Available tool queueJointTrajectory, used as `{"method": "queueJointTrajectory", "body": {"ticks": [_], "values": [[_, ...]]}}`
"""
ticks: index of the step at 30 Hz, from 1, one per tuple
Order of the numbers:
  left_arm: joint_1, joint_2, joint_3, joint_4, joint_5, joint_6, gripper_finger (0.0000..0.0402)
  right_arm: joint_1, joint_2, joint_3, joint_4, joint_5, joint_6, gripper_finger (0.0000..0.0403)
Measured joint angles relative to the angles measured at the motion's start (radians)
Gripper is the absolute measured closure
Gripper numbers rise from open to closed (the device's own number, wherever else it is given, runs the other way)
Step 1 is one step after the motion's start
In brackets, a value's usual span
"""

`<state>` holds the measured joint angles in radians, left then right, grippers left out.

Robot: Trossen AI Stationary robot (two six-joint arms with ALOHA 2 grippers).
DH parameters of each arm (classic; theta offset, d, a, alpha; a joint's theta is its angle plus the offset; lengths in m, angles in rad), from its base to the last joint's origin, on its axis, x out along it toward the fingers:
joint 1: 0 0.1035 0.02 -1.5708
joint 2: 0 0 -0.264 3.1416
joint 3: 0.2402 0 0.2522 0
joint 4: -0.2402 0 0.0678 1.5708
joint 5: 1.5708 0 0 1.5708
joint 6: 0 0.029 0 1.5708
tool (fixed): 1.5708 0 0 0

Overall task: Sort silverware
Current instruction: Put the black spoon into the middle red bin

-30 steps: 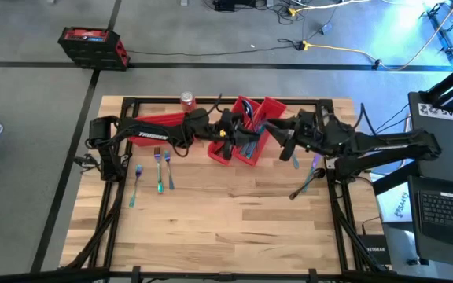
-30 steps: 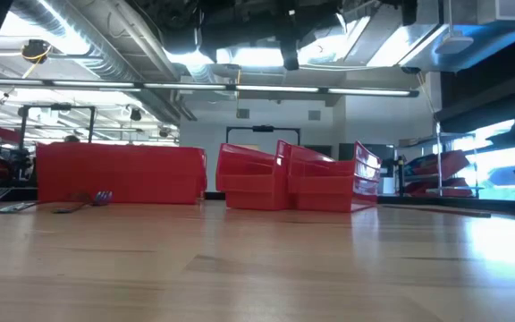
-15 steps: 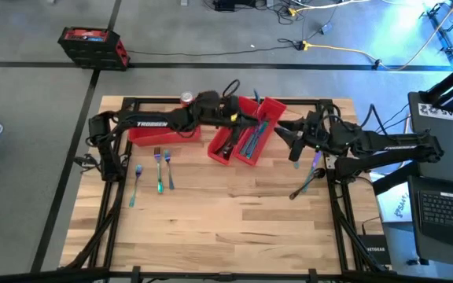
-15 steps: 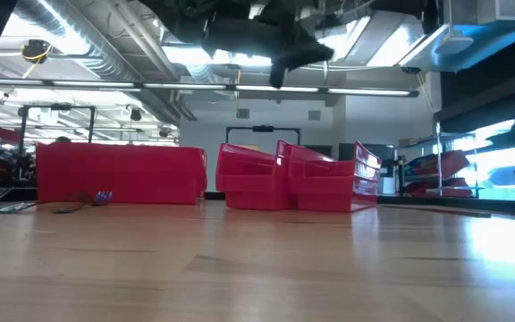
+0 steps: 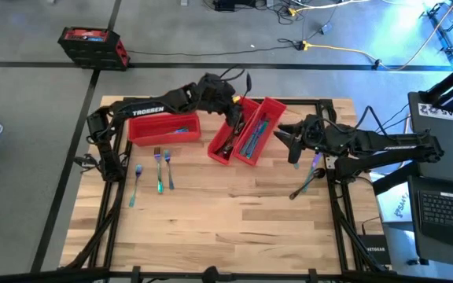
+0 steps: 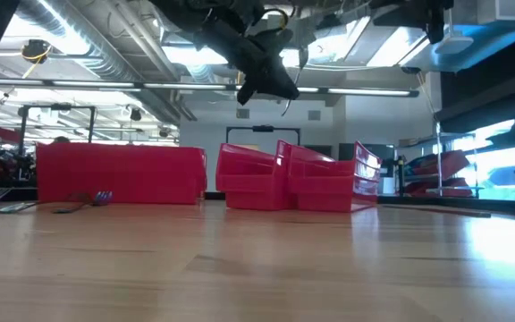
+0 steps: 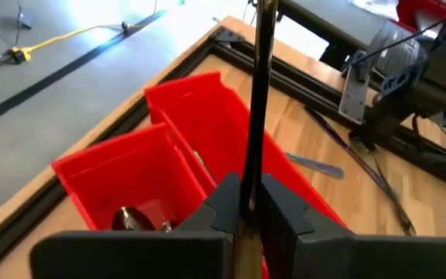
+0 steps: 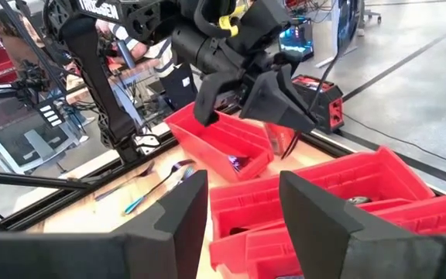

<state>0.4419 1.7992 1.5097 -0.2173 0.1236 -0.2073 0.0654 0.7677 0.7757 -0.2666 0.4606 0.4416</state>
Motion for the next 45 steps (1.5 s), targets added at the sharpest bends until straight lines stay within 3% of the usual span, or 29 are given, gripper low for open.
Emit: {"method": "queueJointTrajectory", "body": {"ticks": [16,45], "values": [[-0.012,0.000,0.002,-0.008,-0.016,-0.002,0.0392,0.000,0.000,0.000,-0.110,-0.008,0.045,0.0258],[-0.006,0.000,0.001,-0.007,-0.024,0.005,0.0392,0.000,0.000,0.000,-0.111,-0.009,0.044,0.0258]]}}
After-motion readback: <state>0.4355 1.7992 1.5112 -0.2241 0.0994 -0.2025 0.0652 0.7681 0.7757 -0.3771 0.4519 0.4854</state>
